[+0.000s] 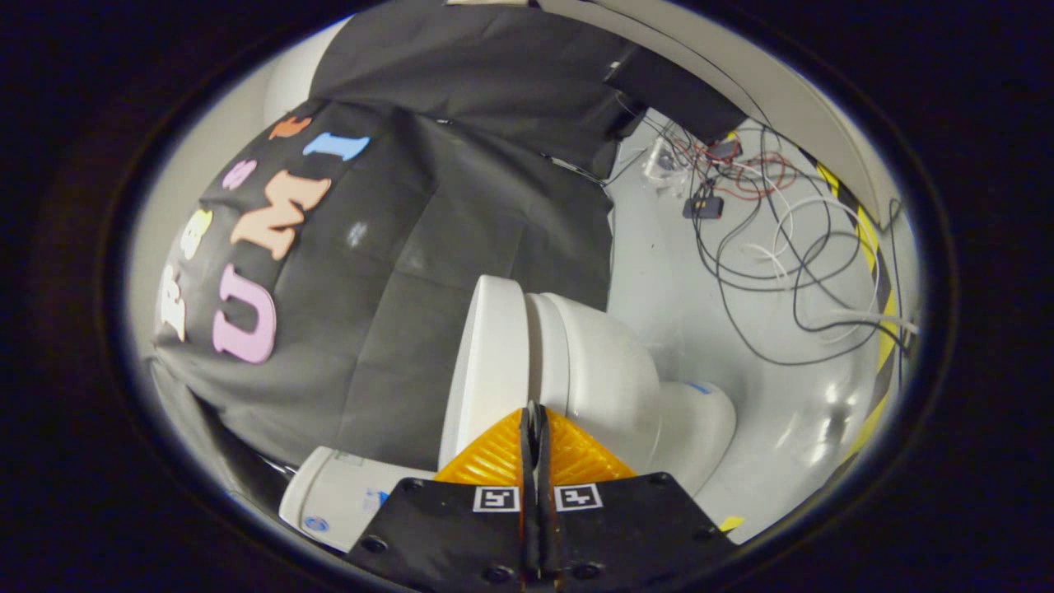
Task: Open the toilet lid.
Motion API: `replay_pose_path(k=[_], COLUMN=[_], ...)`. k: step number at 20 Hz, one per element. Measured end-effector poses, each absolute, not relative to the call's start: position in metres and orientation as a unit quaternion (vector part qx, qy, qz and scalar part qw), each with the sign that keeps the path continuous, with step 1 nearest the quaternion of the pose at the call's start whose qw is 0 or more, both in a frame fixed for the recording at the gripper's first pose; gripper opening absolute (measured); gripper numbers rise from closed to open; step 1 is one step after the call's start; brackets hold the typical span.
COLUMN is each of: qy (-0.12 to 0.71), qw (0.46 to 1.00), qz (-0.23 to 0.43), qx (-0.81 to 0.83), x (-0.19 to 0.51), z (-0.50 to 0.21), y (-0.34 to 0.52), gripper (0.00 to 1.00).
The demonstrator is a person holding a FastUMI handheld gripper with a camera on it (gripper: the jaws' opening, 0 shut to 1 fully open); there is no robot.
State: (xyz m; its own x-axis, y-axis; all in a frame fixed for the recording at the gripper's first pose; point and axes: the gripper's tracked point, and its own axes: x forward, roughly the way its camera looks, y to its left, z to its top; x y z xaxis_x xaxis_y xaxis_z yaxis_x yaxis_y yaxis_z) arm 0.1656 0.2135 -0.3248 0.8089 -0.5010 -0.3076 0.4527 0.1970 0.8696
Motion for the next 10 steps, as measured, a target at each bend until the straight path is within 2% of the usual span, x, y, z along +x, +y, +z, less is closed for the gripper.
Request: replay_pose_path(k=[6,10], qy=[-0.037,-0.055], qw=[0.834,0.871], qz=[-0.321,-0.316], qx=[0.448,0.372], x=[0.17,0.186], z=[-0.25,-0.169], y=[0.217,0.241], gripper=[0.02,0.02])
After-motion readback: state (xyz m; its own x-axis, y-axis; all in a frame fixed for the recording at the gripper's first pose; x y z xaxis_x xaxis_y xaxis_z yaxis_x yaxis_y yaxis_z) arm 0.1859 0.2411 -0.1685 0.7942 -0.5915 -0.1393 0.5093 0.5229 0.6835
